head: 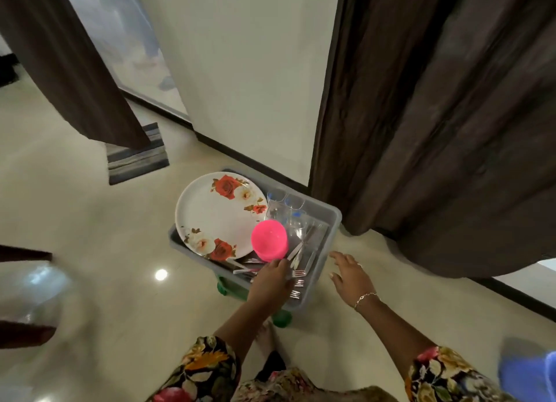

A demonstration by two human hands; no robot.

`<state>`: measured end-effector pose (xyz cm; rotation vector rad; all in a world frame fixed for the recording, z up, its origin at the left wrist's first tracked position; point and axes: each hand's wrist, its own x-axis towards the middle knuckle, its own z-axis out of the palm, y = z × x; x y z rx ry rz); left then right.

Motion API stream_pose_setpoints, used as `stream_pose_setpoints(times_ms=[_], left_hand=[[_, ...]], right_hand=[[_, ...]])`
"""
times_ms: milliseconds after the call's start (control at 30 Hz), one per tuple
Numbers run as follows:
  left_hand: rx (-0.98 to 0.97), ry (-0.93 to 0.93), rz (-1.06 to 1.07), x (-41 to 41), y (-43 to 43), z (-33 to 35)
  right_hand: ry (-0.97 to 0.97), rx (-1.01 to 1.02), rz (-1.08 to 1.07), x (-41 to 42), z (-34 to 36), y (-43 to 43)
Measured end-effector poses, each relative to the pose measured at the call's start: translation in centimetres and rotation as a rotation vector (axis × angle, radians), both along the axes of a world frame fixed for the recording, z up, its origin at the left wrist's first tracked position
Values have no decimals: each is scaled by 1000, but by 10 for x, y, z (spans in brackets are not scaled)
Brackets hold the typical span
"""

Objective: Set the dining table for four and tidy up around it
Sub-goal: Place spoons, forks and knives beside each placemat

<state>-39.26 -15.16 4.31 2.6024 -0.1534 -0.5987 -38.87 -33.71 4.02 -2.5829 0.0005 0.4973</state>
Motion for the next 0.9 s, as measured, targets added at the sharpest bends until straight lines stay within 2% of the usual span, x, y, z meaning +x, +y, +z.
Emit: stream_pose_setpoints(times_ms=[200, 500, 700, 900], left_hand=[[1, 112, -136, 62, -12, -38], [-11, 276, -22, 103, -47, -129], [94, 317, 90, 121, -73, -185], [288, 221, 191, 123, -92, -222]], right_hand=[[113, 201, -311, 48, -26, 15], [192, 312, -552, 99, -98, 6], [194, 390, -593, 114, -126, -6], [239, 432, -544, 114, -145, -10]])
